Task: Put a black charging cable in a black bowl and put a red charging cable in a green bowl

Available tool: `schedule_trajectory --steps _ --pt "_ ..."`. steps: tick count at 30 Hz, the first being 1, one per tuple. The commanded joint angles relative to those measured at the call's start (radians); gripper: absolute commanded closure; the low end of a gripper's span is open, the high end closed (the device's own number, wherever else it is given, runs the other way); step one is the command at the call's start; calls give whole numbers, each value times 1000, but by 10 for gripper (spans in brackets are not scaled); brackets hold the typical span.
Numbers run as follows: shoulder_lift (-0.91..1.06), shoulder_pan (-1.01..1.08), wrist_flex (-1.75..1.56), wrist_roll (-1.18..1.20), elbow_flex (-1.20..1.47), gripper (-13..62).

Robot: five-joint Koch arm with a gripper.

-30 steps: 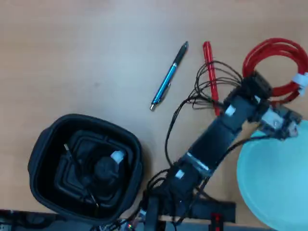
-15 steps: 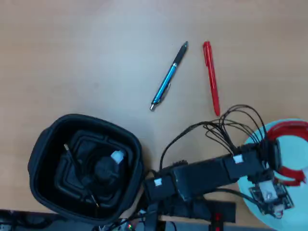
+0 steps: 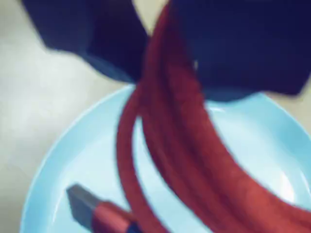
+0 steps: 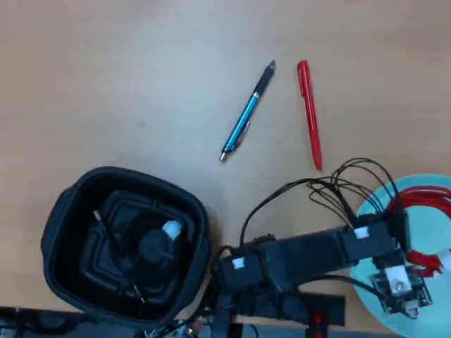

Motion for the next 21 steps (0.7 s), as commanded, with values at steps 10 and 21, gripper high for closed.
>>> schedule_trajectory --steps 10,21 --pt "-106 104 -225 -17 -31 559" --pt "-190 207 -216 -11 -26 561"
